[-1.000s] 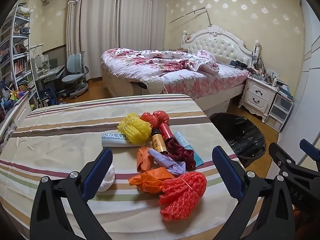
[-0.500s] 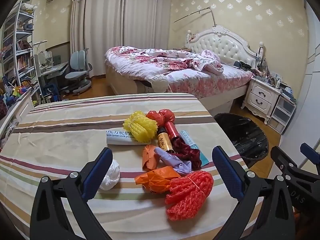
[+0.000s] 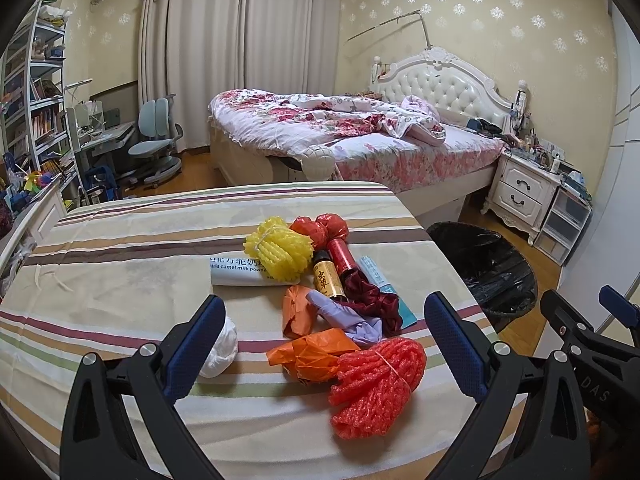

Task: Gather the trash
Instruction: 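Move both tools toward the white plastic bag and red mesh bag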

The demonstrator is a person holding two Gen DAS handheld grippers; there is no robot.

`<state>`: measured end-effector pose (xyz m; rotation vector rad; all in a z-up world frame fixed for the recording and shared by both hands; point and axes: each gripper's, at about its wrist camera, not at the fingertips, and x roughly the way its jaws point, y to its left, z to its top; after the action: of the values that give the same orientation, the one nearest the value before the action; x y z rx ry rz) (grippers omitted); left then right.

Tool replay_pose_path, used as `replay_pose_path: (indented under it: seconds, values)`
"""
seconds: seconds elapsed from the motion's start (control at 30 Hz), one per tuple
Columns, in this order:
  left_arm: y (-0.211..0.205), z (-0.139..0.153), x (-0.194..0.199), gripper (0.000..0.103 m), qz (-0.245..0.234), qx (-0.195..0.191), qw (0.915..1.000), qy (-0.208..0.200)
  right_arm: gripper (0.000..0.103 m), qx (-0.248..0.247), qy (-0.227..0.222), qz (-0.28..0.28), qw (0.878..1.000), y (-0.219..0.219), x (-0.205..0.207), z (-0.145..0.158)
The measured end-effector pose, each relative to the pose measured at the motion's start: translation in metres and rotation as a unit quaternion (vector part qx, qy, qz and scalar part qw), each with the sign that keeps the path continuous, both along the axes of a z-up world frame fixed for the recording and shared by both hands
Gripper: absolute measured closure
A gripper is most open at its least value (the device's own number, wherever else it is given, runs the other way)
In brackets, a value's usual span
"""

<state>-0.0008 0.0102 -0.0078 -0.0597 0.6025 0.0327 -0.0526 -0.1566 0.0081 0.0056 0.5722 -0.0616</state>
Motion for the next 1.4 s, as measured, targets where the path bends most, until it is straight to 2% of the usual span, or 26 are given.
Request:
replay_pose_path:
  seconds: [0.13, 1.4]
  values:
    - [-0.001, -0.001, 0.0, 0.006, 0.0, 0.0, 1.0, 0.001, 0.004, 0.004, 0.003, 0.001, 1.0, 0.004, 0.001, -0.01]
    - [0.003, -0.008, 0.0, 0.006, 0.004, -0.002, 0.9998, 0.019, 0.004, 0.008, 0.014, 0.003, 1.0, 0.005, 0.003, -0.02]
